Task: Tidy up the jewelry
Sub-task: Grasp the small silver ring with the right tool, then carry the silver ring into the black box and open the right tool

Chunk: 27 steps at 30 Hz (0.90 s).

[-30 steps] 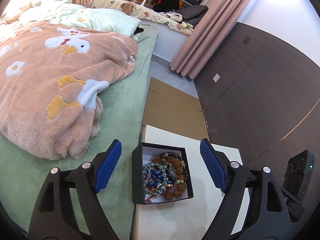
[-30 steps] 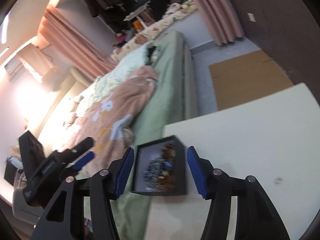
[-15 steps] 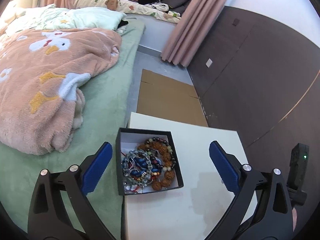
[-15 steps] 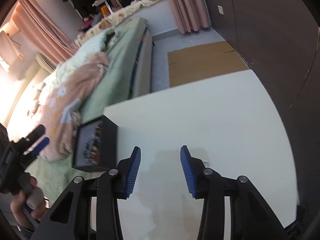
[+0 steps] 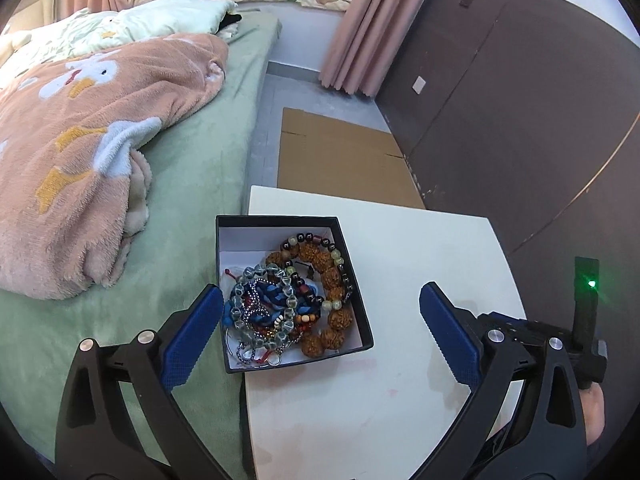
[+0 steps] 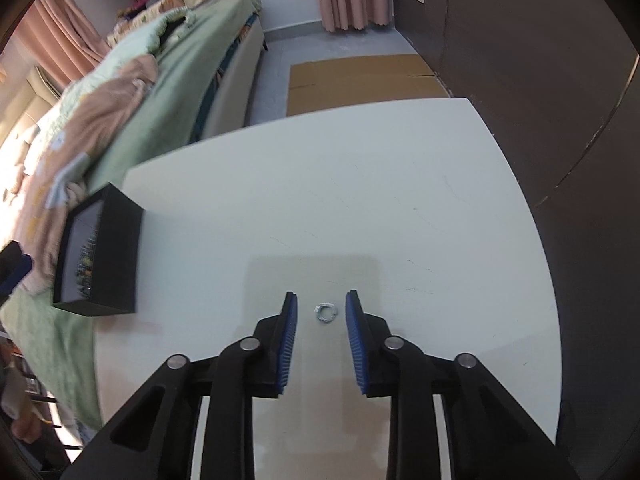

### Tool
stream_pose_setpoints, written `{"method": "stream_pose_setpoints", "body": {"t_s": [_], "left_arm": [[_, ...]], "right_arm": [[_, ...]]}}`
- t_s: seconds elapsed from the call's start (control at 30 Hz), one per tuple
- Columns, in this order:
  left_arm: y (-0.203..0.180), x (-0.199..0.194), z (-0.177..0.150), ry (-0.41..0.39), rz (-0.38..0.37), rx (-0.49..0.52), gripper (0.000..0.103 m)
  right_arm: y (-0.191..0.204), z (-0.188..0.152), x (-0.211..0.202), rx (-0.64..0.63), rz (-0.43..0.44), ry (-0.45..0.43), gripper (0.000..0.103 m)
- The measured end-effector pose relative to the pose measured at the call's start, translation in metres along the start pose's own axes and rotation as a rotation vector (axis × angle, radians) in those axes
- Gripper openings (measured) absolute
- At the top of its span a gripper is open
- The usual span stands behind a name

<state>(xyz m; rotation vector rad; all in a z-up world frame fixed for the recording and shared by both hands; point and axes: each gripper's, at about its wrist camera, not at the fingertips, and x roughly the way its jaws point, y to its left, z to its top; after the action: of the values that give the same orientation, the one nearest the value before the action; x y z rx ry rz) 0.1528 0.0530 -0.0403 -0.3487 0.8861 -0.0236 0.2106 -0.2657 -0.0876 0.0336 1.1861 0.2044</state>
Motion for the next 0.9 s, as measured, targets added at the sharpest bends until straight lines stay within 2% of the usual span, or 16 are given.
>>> {"method": "stream_pose_setpoints", "body": {"t_s": [0.43,0.47,0.5,0.53,0.73,0.9], "left_arm": [[0.002,0.001,0.000,0.009,0.000,-0.008,0.098],[0.001,0.002,0.001,0.008,0.001,-0.007,0.098],[0.001,0.002,0.001,0.009,0.001,-0.007,0.098],[0.002,0.001,0.000,0.008,0.002,-0.008,0.098],[0.007,-0.001,-0.002,0.005,0.003,-0.020,0.098],[0.016,-0.002,0.001,0.002,-0.001,-0.052,0.098]], "right_arm": [[0.009,-0.002,0.026,-0.054,-0.069,0.066,0.019],[0.010,-0.002,0.028,-0.055,-0.060,0.071,0.015],[0.011,-0.001,0.028,-0.062,-0.077,0.068,0.006],[0.013,-0.001,0.029,-0.067,-0.090,0.069,0.004],[0.016,-0.002,0.020,-0.054,-0.041,0.049,0.004],[0.018,0.001,-0.002,-0.017,0.066,-0.010,0.004]]}}
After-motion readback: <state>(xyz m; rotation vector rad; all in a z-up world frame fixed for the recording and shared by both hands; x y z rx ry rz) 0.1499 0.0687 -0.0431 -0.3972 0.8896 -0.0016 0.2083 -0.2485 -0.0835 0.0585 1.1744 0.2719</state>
